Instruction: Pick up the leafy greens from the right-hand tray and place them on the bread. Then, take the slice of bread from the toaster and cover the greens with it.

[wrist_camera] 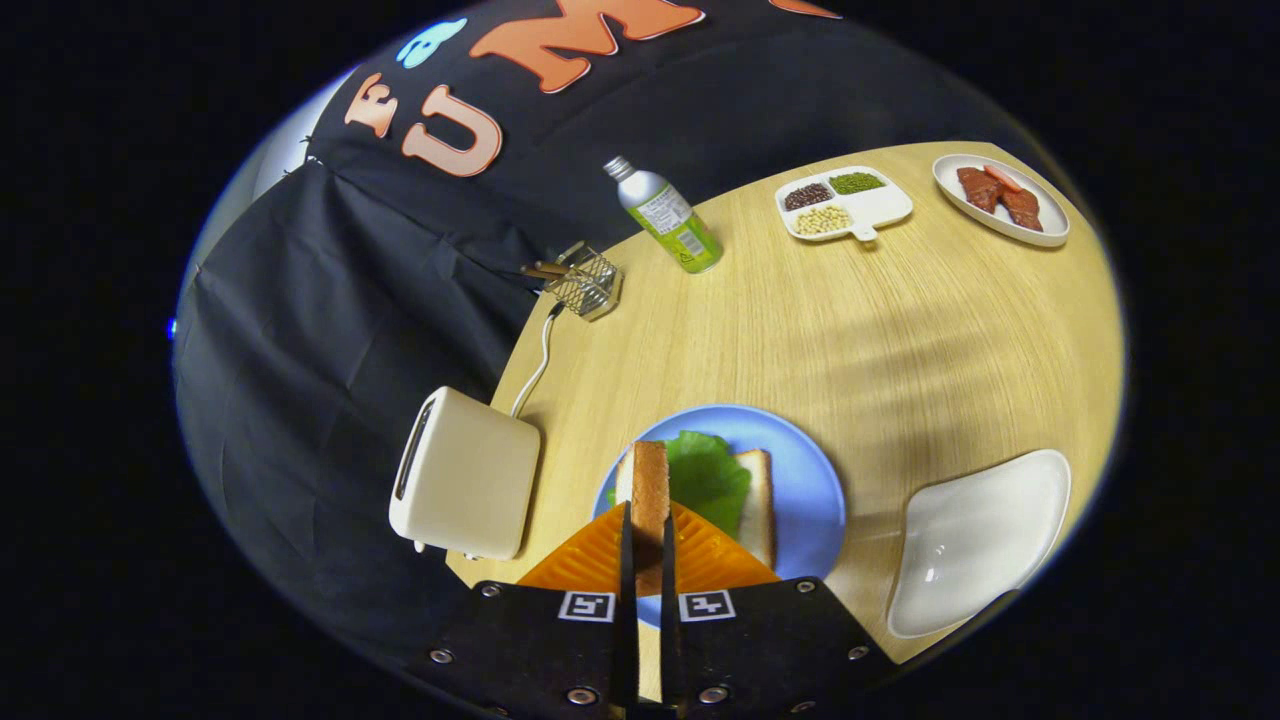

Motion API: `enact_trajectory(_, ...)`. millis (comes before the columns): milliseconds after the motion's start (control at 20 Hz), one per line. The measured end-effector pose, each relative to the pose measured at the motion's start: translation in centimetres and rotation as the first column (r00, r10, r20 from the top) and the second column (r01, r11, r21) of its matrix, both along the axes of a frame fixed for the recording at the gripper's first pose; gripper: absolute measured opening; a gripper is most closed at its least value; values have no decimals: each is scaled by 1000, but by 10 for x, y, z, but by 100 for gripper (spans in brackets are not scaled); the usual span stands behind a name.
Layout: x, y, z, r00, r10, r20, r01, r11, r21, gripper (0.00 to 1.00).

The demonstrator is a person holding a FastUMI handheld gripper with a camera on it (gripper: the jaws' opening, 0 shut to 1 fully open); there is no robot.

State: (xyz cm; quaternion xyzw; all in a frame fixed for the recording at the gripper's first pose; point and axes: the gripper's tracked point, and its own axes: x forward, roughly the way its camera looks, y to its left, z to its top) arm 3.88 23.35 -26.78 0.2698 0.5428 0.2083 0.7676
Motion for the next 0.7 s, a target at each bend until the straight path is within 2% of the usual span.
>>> enact_trajectory(450,-7,-15,-39,1000,8,28,-5,996,-84,9)
enact_trajectory(550,-7,-18,-41,999,15,49,-10,995,-101,12)
enact_trajectory(700,-7,-24,-47,997,24,71,-12,987,-159,23)
